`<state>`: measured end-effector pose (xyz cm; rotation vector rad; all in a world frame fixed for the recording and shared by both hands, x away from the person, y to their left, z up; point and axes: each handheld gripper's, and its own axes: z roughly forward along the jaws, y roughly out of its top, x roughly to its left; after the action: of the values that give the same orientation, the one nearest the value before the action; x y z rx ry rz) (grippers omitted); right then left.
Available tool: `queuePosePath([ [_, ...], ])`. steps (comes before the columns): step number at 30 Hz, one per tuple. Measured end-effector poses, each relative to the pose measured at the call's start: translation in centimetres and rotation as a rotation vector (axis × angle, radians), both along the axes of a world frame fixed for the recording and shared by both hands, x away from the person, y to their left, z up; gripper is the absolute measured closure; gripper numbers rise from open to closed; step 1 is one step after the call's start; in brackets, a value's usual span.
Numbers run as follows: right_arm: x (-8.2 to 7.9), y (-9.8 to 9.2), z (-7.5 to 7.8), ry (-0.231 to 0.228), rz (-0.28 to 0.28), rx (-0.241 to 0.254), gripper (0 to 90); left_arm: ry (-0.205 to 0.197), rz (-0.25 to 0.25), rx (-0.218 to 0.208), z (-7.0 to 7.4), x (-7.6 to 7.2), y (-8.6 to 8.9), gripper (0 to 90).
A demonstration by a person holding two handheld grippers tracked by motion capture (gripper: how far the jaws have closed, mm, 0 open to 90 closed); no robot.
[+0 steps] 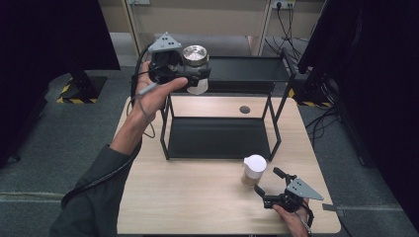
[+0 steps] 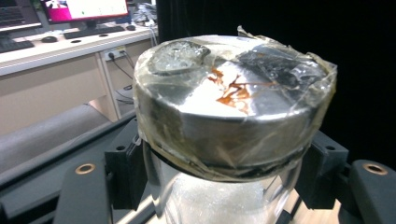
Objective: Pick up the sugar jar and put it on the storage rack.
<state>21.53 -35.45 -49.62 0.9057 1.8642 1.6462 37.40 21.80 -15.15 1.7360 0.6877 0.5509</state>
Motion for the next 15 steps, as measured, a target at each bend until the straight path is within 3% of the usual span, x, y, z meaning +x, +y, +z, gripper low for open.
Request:
queuePosePath([
  [7, 0.0, 0.0, 0.0, 0.001, 0.001, 0.002, 0.5, -0.011, 0.064, 0.012, 0.6, 1.2, -1.2, 30.8],
  [12, 0.0, -0.1, 0.0, 0.002, 0.002, 0.002, 0.5, -0.008, 0.093, 0.010, 0.5, 2.1, -1.7, 30.8],
  [15, 0.0, -0.1, 0.0, 0.003, 0.002, 0.005, 0.5, -0.018, 0.136, 0.025, 0.2, 2.8, -2.4, 30.8],
])
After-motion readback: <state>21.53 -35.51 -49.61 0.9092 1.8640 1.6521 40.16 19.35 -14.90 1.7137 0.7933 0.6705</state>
